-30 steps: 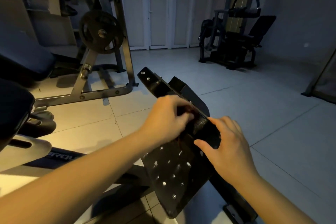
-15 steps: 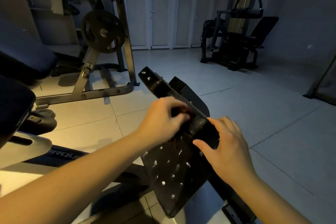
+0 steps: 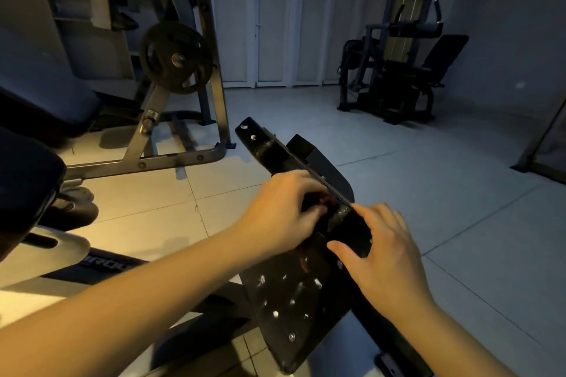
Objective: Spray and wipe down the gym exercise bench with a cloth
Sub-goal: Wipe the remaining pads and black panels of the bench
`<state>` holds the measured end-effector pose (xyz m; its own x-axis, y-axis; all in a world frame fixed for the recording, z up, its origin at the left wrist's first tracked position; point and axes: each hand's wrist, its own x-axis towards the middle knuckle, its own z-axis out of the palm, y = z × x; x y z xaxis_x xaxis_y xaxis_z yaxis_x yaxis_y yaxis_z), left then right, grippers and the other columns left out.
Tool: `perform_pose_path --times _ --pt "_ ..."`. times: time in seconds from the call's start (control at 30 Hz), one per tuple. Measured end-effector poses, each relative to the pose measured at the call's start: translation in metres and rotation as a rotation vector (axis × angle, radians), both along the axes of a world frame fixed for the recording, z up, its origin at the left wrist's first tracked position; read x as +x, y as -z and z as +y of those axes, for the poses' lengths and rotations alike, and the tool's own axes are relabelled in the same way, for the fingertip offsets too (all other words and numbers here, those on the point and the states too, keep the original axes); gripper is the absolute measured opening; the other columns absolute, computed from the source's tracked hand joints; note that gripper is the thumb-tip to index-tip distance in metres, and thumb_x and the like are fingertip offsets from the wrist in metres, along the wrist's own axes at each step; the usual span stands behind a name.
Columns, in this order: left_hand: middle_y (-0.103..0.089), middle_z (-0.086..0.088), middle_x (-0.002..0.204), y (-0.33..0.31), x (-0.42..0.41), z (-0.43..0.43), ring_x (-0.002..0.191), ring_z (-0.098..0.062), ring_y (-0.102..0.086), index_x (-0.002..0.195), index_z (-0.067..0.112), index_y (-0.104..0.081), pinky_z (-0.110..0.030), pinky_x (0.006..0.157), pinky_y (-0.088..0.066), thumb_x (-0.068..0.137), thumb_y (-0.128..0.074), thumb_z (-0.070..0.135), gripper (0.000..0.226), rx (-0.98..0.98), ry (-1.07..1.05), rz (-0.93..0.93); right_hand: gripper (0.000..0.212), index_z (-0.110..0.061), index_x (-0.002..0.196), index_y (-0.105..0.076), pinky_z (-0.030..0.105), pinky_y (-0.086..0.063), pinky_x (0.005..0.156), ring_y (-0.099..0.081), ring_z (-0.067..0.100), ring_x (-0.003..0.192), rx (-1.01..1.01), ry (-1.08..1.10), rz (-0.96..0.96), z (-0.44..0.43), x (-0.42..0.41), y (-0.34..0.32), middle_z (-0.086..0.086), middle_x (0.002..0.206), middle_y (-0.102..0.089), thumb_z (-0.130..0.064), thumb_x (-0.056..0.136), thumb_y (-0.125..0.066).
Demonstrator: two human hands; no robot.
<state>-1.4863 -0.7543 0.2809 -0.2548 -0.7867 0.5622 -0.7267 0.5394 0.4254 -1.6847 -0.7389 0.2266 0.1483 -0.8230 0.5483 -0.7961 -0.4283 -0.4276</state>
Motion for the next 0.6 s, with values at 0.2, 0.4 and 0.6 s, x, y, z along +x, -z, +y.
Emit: perform_pose_path --times 0.2,0.4,0.6 --pt "-0.070 -0.003 0.118 0.001 0.038 -0.068 0.095 -0.010 -0.060 0.124 0.015 -0.072 -0.011 0.073 -0.041 0.096 -0.068 0.018 0.028 0.068 -0.388 0.093 0.067 -0.025 0.142 -0.052 0.026 -0.052 0.088 -0.045 0.007 0.118 0.005 0.002 0.005 0.000 0.000 0.001 -0.012 0.124 -0.050 -0.055 0.085 -0.072" --pt "-0.070 0.011 0.107 0.006 0.017 -0.017 0.101 -0.007 -0.066 0.117 0.020 -0.074 -0.021 0.086 -0.055 0.092 -0.074 0.020 0.025 0.206 -0.082 0.285 0.067 -0.023 0.139 -0.054 0.030 -0.054 0.086 -0.046 0.008 0.115 -0.010 -0.002 -0.002 -0.001 0.000 0.001 -0.012 0.119 -0.050 -0.055 0.083 -0.071" --pt "-0.064 0.018 0.102 0.015 0.000 0.023 0.097 -0.001 -0.061 0.116 0.028 -0.076 -0.025 0.086 -0.054 0.090 -0.076 0.028 0.026 0.099 0.001 0.108 0.065 -0.025 0.136 -0.056 0.029 -0.055 0.082 -0.046 0.005 0.109 -0.022 -0.007 -0.013 -0.004 0.000 0.003 -0.015 0.113 -0.049 -0.055 0.081 -0.072"
